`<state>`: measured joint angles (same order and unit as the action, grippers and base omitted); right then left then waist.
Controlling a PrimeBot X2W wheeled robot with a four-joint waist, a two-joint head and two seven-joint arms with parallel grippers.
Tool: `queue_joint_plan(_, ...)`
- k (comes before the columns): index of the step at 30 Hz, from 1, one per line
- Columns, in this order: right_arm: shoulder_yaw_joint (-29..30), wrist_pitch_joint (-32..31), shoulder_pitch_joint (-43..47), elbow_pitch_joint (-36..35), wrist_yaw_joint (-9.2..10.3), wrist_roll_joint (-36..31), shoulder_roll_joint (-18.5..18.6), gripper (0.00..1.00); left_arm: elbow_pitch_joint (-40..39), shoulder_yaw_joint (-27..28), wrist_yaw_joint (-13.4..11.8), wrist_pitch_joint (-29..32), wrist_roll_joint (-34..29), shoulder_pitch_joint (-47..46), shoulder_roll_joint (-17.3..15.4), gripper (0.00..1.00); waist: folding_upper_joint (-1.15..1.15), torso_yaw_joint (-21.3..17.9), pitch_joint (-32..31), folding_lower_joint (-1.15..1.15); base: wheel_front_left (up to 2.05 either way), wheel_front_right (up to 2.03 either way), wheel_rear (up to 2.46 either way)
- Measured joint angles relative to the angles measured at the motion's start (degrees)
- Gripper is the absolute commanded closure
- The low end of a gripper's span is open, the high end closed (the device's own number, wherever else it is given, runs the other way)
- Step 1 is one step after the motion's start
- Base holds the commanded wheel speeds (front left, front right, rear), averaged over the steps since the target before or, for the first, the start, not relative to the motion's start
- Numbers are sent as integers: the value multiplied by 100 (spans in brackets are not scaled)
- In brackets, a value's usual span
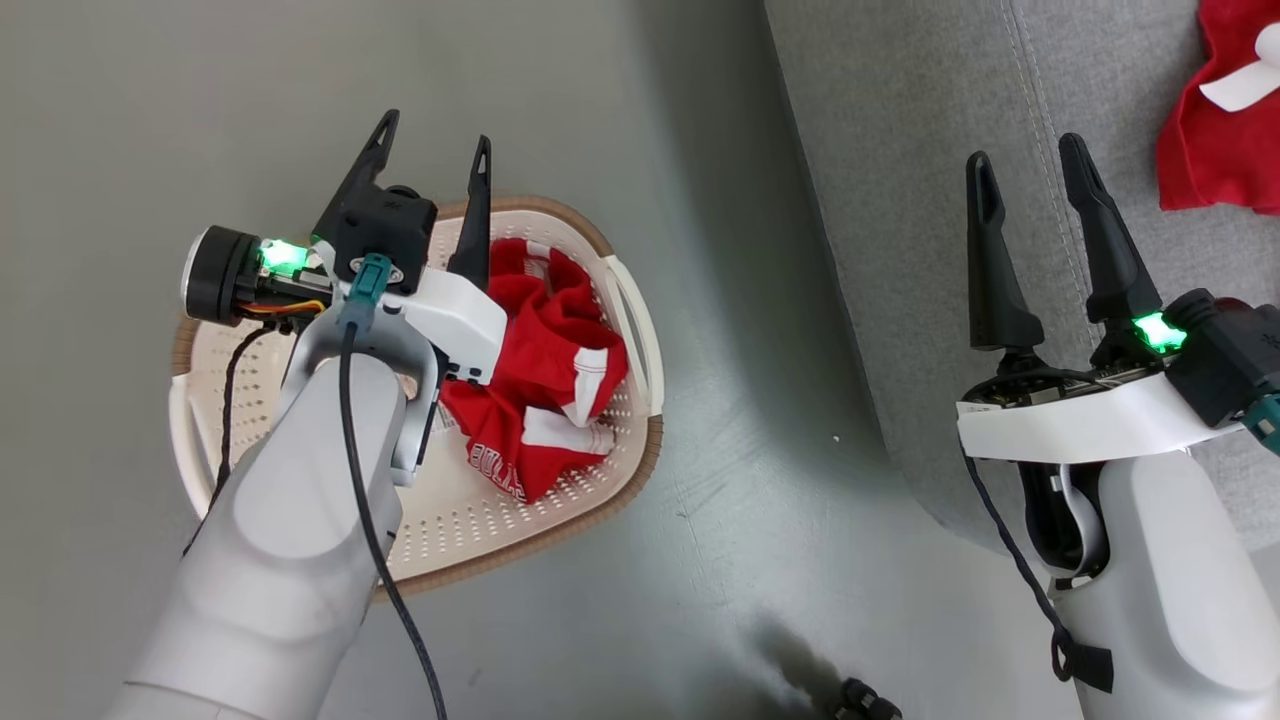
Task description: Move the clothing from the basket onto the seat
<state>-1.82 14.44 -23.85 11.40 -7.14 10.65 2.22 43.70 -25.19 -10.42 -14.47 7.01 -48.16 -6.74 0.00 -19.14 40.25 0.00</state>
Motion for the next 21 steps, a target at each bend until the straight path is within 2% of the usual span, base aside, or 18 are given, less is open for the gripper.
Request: queue_joint_plan(21, 292, -32, 11, 43, 0, -524, 23, 0, -1778, 845, -375, -1, 452, 1305, -229, 0, 0, 605, -887, 0, 0, 0, 0)
